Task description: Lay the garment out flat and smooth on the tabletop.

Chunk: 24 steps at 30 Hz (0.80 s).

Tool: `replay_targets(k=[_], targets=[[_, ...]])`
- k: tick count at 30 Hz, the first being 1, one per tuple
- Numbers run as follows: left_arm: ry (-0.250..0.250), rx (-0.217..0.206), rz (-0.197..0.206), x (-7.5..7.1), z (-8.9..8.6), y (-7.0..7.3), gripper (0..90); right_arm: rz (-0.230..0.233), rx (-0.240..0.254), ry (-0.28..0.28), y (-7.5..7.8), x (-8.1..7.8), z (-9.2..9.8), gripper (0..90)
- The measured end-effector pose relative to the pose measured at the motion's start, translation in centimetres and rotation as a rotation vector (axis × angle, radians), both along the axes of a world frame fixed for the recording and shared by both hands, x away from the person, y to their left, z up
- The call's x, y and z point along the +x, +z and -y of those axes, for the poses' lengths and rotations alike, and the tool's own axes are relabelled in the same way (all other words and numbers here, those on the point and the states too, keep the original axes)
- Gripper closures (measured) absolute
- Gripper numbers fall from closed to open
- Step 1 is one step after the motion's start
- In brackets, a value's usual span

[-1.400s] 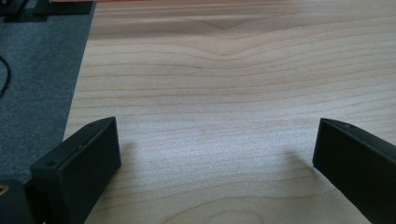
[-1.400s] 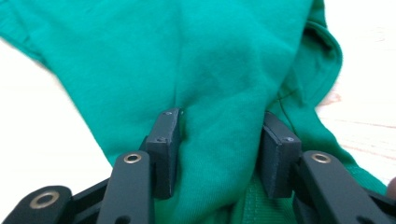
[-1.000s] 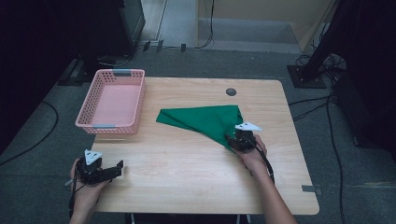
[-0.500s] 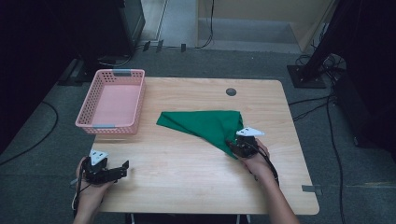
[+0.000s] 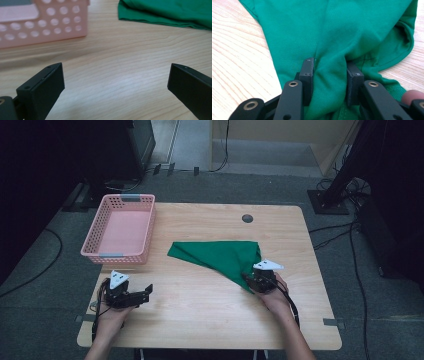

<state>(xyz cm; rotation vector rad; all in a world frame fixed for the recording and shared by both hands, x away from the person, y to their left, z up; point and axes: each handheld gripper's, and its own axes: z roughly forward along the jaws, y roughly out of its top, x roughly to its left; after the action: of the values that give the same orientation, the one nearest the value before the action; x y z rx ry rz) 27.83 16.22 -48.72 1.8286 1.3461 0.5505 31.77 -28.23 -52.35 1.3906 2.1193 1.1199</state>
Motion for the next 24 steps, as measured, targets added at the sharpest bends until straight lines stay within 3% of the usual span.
replay_targets(k=[6,14,24], targets=[[-0.021,0.006,0.002,1.1,1.6,0.2,1.4,-0.001,0.003,-0.003,0.0,-0.4,0.0,67.1],[-0.039,-0.027,-0.004,2.4,3.4,0.1,1.4,-0.003,0.002,0.022,0.0,-1.1,0.3,67.1],[-0.029,-0.001,-0.011,3.4,4.5,-0.5,5.2,-0.001,0.002,0.057,0.0,-2.1,0.8,67.1]])
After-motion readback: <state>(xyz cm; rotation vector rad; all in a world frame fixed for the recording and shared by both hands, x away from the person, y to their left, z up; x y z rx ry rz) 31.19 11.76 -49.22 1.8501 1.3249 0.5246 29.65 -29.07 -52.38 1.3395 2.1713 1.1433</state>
